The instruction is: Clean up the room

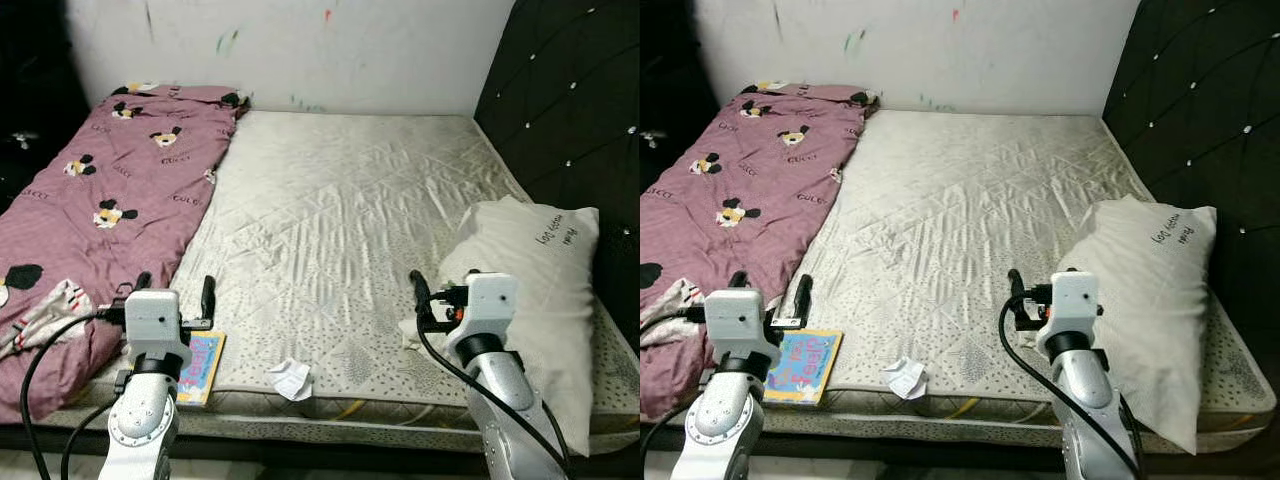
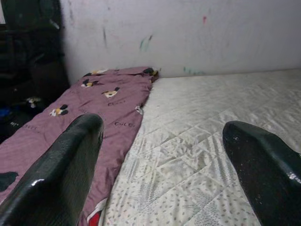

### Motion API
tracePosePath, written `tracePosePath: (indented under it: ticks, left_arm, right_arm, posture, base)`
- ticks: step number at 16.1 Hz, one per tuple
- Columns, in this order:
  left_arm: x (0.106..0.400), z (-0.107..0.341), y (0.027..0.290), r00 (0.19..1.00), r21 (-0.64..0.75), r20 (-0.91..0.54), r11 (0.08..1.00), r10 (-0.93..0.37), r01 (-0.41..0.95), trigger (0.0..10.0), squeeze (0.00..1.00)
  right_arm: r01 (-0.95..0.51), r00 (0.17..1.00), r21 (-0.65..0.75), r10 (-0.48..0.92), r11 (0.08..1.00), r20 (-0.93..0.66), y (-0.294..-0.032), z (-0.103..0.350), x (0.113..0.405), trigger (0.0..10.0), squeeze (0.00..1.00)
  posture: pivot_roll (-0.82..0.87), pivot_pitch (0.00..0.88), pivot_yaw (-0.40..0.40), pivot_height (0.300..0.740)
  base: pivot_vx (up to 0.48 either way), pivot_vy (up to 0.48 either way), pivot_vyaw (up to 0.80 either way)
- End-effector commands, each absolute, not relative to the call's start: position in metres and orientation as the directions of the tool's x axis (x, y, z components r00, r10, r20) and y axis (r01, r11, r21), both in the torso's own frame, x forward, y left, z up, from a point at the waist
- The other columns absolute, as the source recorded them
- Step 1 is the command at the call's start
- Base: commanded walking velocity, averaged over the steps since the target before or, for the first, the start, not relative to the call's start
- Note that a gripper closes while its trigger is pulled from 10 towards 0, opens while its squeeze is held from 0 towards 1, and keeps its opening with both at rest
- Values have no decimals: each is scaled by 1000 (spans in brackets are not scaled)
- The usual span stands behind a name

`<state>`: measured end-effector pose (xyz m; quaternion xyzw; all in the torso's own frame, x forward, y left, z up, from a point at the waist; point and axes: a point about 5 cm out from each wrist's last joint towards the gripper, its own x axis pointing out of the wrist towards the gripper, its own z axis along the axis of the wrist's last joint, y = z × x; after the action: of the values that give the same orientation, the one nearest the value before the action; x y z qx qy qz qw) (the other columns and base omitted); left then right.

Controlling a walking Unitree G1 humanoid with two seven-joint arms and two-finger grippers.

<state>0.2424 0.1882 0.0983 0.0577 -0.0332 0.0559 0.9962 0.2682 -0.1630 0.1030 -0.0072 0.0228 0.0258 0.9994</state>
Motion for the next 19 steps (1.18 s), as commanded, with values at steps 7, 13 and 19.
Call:
tracePosePath:
  ticks: [7,13,19]
  left_arm:
    - [238,101,182,992,130,61,985,109,-116,10000,0]
    - [246,99,176,989,55,24,987,147,-148,10000,0]
    - [250,98,180,986,10,13,986,164,-164,10000,0]
  right_arm:
    - [-64,997,-4,63,998,-54,-158,102,277,10000,0]
    - [-101,993,-25,99,995,-68,-158,102,283,10000,0]
    - [-86,993,-19,84,996,-82,-161,102,291,10000,0]
  posture:
    - [50,0,-10,740]
    - [34,9,-41,740]
    - [30,15,-52,740]
  base:
    - [0,0,0]
    - [0,0,0]
    - [0,198,0]
